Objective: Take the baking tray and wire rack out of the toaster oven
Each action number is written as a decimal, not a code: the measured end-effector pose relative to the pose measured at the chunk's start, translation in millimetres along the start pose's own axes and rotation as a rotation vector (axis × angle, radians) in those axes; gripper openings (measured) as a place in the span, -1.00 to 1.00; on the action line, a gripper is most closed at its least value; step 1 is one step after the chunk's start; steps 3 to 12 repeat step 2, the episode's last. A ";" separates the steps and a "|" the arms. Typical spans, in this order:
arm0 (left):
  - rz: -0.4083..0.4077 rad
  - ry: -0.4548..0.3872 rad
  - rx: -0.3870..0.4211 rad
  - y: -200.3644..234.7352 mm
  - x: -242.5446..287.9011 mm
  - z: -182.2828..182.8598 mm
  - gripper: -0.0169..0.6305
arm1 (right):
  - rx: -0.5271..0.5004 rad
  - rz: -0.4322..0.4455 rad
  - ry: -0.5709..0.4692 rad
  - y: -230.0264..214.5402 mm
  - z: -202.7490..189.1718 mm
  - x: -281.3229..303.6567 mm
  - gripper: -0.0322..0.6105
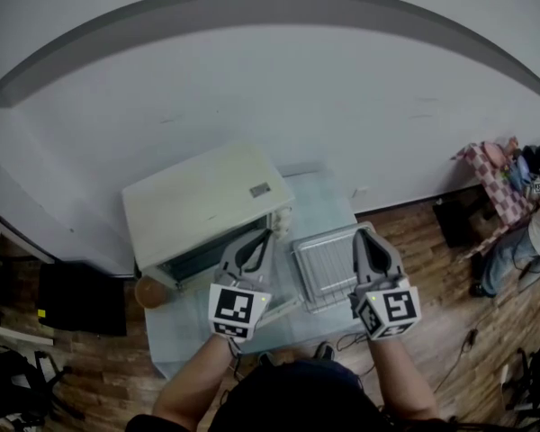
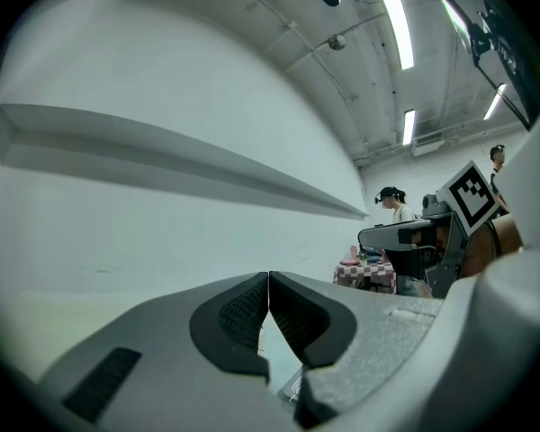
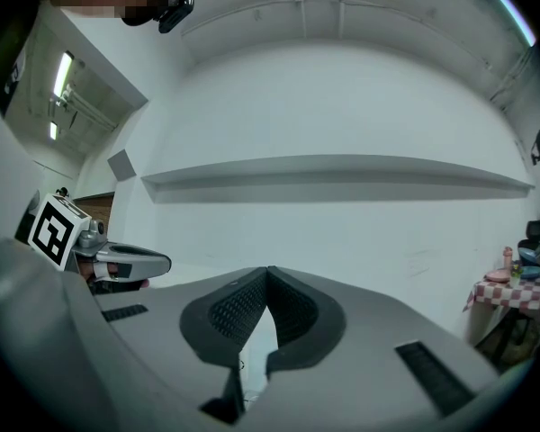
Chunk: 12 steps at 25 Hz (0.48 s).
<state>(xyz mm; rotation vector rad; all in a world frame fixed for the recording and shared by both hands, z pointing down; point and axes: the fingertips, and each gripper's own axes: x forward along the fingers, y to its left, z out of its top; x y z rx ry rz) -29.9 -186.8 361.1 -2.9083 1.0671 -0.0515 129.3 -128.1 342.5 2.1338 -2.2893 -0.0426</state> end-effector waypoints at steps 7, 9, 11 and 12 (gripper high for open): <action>0.003 -0.005 0.004 -0.4 1.5 -0.4 -0.93 | -0.013 -0.002 0.006 -1.2 -0.1 0.1 -0.89; 0.003 -0.005 0.004 -0.4 1.5 -0.4 -0.93 | -0.013 -0.002 0.006 -1.2 -0.1 0.1 -0.89; 0.003 -0.005 0.004 -0.4 1.5 -0.4 -0.93 | -0.013 -0.002 0.006 -1.2 -0.1 0.1 -0.89; 0.003 -0.005 0.004 -0.4 1.5 -0.4 -0.93 | -0.013 -0.002 0.006 -1.2 -0.1 0.1 -0.89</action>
